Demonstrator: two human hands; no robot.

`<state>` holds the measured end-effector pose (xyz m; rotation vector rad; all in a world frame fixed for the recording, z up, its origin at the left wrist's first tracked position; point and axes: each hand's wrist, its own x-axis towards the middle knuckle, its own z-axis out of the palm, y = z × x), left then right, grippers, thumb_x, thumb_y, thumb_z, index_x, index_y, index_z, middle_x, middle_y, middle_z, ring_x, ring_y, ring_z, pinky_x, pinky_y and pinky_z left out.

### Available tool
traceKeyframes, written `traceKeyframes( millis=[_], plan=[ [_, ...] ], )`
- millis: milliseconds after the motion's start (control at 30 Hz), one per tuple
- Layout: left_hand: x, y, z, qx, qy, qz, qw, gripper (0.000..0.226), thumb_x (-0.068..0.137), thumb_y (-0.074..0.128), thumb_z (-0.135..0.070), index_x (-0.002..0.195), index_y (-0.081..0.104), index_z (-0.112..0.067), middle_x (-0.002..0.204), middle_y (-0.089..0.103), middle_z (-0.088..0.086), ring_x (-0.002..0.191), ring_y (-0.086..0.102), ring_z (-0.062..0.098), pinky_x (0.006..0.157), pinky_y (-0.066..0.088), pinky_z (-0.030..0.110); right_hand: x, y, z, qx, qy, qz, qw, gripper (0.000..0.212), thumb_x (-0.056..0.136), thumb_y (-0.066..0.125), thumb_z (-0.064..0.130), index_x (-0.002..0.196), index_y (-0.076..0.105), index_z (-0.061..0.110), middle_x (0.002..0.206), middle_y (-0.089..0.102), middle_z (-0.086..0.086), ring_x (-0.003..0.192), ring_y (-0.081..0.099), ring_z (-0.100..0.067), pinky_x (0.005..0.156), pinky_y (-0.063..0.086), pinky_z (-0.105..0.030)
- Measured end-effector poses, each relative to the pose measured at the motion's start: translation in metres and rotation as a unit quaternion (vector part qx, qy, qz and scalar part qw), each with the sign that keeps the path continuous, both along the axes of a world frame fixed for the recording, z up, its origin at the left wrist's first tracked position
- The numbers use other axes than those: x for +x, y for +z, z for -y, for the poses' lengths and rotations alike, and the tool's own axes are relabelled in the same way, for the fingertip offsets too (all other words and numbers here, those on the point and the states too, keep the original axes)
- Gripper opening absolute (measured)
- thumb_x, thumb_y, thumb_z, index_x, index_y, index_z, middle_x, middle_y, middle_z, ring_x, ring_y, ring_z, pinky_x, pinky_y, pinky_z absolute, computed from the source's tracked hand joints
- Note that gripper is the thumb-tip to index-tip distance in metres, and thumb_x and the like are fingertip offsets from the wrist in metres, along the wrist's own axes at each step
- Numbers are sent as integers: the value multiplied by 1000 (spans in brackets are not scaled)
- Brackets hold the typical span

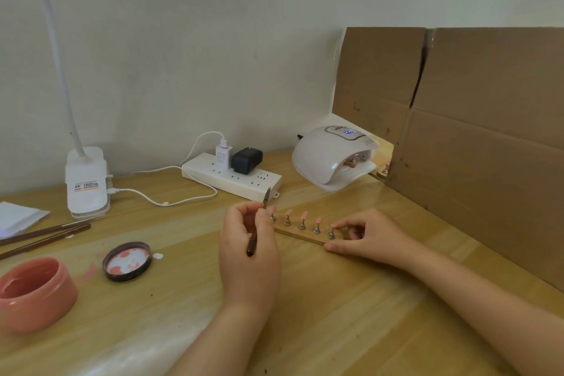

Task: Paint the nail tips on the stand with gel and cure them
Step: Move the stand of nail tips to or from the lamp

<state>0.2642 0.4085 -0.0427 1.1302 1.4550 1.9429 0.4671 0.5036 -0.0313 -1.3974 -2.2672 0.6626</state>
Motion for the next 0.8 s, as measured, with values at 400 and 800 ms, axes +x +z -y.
traceKeyframes(
  millis=[400,800],
  plan=[
    [2,-2,1,4,-5,-1,1000,13,85,46,-40,89,56,-33,86,64,-8,85,61,5,68,42,22,69,15,-22,81,-186,-130,970,25,67,87,24,83,74,10,60,56,-1,50,49,7,57,39,-15],
    [3,-4,0,9,-3,-22,1000,14,84,46,-40,90,57,-33,85,62,-18,84,61,5,65,40,13,59,-5,-93,108,-318,-56,940,39,71,81,45,79,70,8,69,63,4,65,55,-9,57,43,-27]
  ],
)
